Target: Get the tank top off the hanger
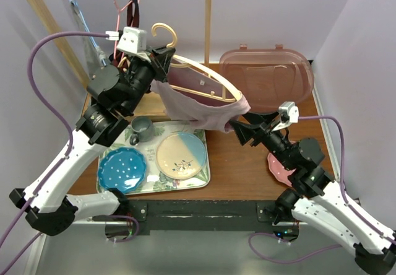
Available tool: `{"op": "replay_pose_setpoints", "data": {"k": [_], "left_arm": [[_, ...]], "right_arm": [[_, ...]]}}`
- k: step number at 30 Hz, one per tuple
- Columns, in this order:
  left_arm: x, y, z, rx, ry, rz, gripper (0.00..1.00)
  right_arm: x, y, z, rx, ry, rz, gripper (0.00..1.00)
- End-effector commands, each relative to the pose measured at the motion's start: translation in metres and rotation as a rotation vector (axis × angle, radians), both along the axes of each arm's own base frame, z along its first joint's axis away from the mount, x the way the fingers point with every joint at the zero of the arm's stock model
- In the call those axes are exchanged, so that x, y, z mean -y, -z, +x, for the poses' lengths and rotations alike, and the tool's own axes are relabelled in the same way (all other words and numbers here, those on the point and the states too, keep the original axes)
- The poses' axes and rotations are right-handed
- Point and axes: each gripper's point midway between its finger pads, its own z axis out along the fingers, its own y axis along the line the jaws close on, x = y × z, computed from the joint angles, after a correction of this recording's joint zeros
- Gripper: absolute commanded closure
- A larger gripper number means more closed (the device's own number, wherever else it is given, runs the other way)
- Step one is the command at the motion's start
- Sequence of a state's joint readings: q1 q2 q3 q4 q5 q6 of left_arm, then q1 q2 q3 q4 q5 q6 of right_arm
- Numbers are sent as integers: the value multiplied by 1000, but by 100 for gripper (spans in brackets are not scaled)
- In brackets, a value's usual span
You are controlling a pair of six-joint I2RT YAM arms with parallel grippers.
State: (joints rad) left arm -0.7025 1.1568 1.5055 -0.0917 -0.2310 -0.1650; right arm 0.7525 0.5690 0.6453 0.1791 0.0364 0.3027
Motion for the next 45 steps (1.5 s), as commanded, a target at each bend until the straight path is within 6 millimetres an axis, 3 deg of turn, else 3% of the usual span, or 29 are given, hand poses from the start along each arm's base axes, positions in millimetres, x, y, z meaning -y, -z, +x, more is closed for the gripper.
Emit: {"op": "replay_pose_setpoints", "data": {"k": [1,6,7,10,16,21,26,28,33,36,38,40,41,45], "left_arm": [[-11,-29,-16,64,15,-110,100],[-10,-27,-18,61,27,-112,100],[-11,-27,-19,62,25,-112,100],[-14,-30,-20,70,17,-105,100],[-23,-35,-17,69,-30,-87,100],[-17,-35,-12,45,-23,-72,100],[-24,-37,-10,51,-48,-76,100],[-23,-39,-9,50,-43,-75,100],[-14,-42,-14,54,20,-105,100],[3,-41,-27,79,135,-114,100],[16,-42,-43,98,253,-106,100],[30,-37,-59,95,366,-90,100],[34,-35,-63,94,400,-86,100],[46,-20,-91,80,554,-56,100]], "right_arm": [[2,-11,14,67,65,86,40],[-12,-3,25,84,49,65,48],[-13,-2,27,92,52,47,70],[-4,5,39,78,132,31,100],[30,17,50,25,316,83,100],[52,35,54,-17,418,110,100],[71,30,46,-14,463,188,100],[69,27,42,-7,436,208,100],[43,29,40,4,321,155,100],[26,29,47,16,280,99,100],[18,17,50,42,256,87,100],[2,17,53,55,203,38,100],[0,8,54,82,196,35,100],[-13,2,59,124,133,16,100]]}}
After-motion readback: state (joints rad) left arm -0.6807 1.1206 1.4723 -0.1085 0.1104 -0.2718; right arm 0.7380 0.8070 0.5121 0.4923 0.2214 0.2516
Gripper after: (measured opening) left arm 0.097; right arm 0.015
